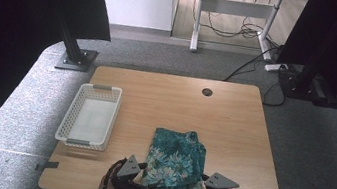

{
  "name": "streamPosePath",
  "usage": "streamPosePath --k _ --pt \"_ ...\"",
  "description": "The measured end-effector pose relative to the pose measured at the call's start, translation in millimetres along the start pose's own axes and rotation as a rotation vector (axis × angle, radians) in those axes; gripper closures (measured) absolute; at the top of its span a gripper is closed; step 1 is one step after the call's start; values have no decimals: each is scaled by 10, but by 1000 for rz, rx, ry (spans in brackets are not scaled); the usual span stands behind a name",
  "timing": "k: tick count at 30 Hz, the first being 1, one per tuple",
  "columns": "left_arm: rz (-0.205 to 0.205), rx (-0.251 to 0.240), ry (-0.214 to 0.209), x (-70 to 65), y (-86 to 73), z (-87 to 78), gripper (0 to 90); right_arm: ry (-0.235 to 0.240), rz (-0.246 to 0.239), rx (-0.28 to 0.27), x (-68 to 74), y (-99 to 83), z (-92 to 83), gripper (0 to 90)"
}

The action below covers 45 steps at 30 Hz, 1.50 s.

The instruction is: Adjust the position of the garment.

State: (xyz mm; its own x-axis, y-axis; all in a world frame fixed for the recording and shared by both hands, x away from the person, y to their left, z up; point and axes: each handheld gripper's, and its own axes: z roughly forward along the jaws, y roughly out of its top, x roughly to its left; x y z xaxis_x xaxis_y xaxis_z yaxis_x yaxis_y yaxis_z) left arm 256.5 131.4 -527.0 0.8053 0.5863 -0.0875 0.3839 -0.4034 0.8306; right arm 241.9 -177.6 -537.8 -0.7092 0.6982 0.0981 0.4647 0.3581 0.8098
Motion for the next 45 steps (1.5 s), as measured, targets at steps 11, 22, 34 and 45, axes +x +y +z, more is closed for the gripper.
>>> streamPosePath --k 11,22,34,45 --pt "-11 20 -3 40 9 103 191 18 -7 18 32 94 187 164" --pt "-8 52 -16 49 1 226 192 21 -36 82 95 104 389 151" --pt "-13 74 -27 93 -8 335 207 20 3 101 47 108 468 164" --pt "-17 88 -46 119 23 464 202 7 41 93 -29 94 447 193"
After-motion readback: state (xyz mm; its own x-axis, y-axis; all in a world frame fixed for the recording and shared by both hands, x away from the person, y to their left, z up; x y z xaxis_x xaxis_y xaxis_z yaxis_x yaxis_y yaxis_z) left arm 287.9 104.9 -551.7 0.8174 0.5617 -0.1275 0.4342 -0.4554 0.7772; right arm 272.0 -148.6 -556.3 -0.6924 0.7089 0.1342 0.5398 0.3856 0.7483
